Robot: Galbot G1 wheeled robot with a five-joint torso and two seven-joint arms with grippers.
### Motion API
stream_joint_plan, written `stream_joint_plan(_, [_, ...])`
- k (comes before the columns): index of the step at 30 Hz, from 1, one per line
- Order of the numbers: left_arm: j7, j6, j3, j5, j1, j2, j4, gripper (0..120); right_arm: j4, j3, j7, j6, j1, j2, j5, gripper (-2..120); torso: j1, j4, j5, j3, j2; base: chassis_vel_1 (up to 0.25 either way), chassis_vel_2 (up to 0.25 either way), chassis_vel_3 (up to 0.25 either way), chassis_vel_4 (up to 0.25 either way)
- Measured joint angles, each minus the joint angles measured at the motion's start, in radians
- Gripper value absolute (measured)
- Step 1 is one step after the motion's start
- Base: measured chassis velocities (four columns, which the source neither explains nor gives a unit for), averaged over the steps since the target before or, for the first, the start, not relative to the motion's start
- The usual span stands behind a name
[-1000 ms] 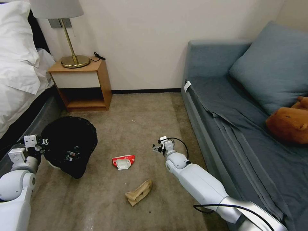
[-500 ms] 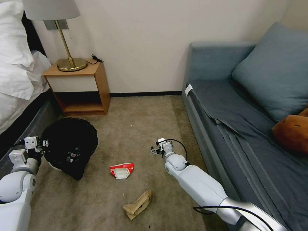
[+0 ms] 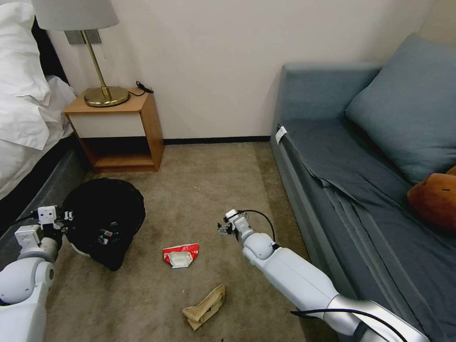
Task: Pick up the trash bin, then pick up the garbage on the floor and place it into the trash bin.
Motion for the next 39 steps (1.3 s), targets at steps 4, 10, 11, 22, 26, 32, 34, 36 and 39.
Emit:
stream_joint_plan(4, [0.0, 0.001, -0.006, 0.0, 0.002, 0.001, -0.004, 4, 0.029, -0.067, -0.068, 0.052, 0.019, -0.033, -0.075, 100, 0.0, 0.0, 0.0001, 0.0, 0.0, 0.0, 0.0, 0.0, 0.0])
stream_joint_plan(10, [0.001, 0.002, -0.009, 0.008, 0.006, 0.002, 0.005, 4, 0.081, -0.162, -0.145, 0.13, 0.058, -0.081, -0.116, 100, 0.0, 0.0, 0.0002, 0.0, 0.0, 0.0, 0.0, 0.0, 0.0])
stream_joint_plan(11, [0.001, 0.002, -0.009, 0.008, 0.006, 0.002, 0.005, 4, 0.081, -0.162, -0.145, 0.13, 0.058, -0.081, -0.116, 100, 0.0, 0.0, 0.0002, 0.0, 0.0, 0.0, 0.0, 0.0, 0.0])
stream_joint_plan(22, [0.007, 0.001, -0.01, 0.021, 0.016, 0.01, 0.02, 4, 0.124, -0.295, -0.29, 0.333, 0.13, -0.203, -0.192, 100, 0.0, -0.0001, 0.0001, 0.0, 0.0, 0.0, 0.0, 0.0, 0.0])
stream_joint_plan(26, [0.008, 0.001, -0.009, 0.028, 0.015, 0.009, 0.026, 4, 0.136, -0.324, -0.34, 0.38, 0.137, -0.232, -0.198, 100, 0.0, -0.0002, 0.0002, 0.0, 0.0, 0.0, 0.0, 0.0, 0.0])
stream_joint_plan(32, [0.008, 0.0, -0.002, 0.04, 0.01, 0.003, 0.033, 4, 0.138, -0.354, -0.397, 0.433, 0.123, -0.244, -0.244, 100, 0.0, 0.0, 0.0003, 0.0, 0.0, 0.0, 0.0, 0.0, 0.0])
stream_joint_plan(34, [0.009, 0.0, -0.001, 0.042, 0.009, 0.003, 0.035, 4, 0.138, -0.357, -0.413, 0.445, 0.121, -0.248, -0.258, 100, 0.0, 0.0, 0.0003, 0.0, 0.0, 0.0, 0.0, 0.0, 0.0])
stream_joint_plan(36, [0.009, 0.0, 0.0, 0.044, 0.007, 0.003, 0.038, 4, 0.14, -0.359, -0.45, 0.468, 0.117, -0.259, -0.285, 100, 0.0, 0.0001, 0.0003, 0.0, 0.0, 0.0, 0.0, 0.0, 0.0])
stream_joint_plan(39, [0.009, -0.001, 0.001, 0.047, 0.003, 0.004, 0.04, 4, 0.153, -0.365, -0.493, 0.489, 0.115, -0.277, -0.302, 100, 0.0, -0.0001, 0.0003, 0.0, 0.0, 0.0, 0.0, 0.0, 0.0])
